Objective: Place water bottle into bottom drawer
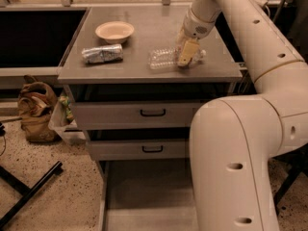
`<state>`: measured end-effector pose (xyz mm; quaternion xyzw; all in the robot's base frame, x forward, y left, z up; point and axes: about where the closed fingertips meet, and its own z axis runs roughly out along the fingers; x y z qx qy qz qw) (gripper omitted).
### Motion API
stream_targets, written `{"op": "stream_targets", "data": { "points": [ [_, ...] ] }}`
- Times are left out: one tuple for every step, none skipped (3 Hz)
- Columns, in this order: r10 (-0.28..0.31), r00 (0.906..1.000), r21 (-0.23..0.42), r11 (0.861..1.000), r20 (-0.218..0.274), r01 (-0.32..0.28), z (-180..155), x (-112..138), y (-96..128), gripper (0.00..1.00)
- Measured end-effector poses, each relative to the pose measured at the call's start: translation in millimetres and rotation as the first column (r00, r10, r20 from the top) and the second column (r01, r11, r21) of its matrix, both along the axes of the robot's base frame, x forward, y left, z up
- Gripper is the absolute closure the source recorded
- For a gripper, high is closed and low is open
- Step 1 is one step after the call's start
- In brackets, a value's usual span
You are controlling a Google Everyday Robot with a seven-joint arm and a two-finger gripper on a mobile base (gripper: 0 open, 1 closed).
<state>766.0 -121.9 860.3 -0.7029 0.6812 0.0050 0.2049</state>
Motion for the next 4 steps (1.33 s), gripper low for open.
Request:
{"op": "stream_targets", "data": {
  "points": [
    [0.000, 1.0000, 0.000, 1.000, 0.000, 0.000, 0, 0, 0, 0.66],
    [0.000, 1.0000, 0.000, 1.000, 0.000, 0.000, 0, 0, 0, 0.88],
    [-0.025, 0.9996, 0.011, 1.000, 0.011, 0.025, 12, -10, -2, 1.00],
    [-0.029, 0.9993, 0.039, 0.999, 0.025, 0.028, 22, -34, 2, 1.00]
  ]
}}
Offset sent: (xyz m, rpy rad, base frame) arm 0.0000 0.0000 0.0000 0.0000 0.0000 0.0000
